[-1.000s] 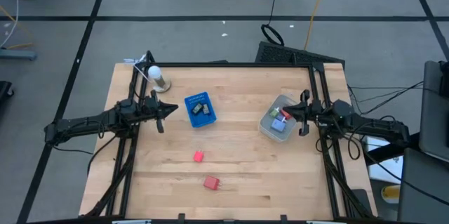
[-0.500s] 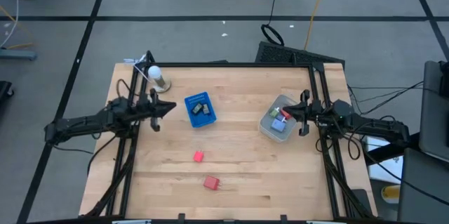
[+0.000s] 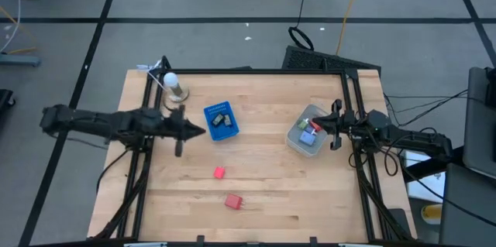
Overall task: Pick & Place Office items
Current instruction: Put the pink charger adapter into the gray bin
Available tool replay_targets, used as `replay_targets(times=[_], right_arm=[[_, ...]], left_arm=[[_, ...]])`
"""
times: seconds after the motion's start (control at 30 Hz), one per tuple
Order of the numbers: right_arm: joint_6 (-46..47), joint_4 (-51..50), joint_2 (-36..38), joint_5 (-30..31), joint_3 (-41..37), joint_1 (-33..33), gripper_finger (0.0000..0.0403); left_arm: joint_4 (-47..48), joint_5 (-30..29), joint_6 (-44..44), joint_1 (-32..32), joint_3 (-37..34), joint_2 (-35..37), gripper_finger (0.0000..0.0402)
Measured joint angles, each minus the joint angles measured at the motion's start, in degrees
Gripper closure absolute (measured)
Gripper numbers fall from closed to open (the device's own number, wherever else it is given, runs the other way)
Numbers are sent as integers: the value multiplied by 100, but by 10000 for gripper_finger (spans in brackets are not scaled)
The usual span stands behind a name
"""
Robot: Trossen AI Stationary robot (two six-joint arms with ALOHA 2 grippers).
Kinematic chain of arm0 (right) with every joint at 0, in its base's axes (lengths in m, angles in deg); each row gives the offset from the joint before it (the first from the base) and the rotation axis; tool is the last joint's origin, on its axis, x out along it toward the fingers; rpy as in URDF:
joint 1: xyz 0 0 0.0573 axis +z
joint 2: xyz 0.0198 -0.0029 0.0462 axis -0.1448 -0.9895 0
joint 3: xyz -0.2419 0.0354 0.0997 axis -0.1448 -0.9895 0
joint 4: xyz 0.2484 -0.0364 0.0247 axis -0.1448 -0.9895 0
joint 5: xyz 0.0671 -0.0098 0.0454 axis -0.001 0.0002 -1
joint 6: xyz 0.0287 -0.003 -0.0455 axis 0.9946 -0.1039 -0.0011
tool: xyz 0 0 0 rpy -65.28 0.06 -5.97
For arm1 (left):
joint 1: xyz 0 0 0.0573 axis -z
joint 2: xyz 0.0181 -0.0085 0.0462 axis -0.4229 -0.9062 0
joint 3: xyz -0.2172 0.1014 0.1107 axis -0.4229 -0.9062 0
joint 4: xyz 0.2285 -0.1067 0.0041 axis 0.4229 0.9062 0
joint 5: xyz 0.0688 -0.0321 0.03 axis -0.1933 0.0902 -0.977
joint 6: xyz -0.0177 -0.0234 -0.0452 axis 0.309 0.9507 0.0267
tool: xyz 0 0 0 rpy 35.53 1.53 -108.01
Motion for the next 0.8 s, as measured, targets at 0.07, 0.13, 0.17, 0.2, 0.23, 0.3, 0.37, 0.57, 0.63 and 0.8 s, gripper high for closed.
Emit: replay_targets(times=[0.07, 0.13, 0.17, 0.2, 0.23, 0.3, 0.37, 0.57, 0.63, 0.8], right_arm=[[49, -30, 0, 0, 0, 0, 399], [63, -87, 0, 0, 0, 0, 399], [63, -126, 0, 0, 0, 0, 399], [63, -164, 0, 0, 0, 0, 399], [63, -174, 0, 0, 0, 0, 399], [63, -169, 0, 0, 0, 0, 399], [63, -170, 0, -2, 0, 0, 399], [80, -166, 0, -2, 0, 0, 399], [81, -168, 0, -2, 0, 0, 399], [81, -174, 0, -2, 0, 0, 399]], left_arm=[[311, -33, -10, 184, 304, -588, 392], [561, -35, -10, 345, 548, -1162, 389], [665, -33, -11, 424, 641, -1437, 386], [703, -11, -13, 496, 728, -1692, 382], [680, 57, -43, 567, 800, -1934, 378], [683, 251, -158, 697, 917, -2365, 368], [692, 336, -207, 823, 1048, -2763, 356], [693, 335, -187, 1200, 1387, -3743, 288], [706, 294, -405, 1365, 1482, -4029, 255], [621, 135, -856, 1763, 1747, -4617, 181]])
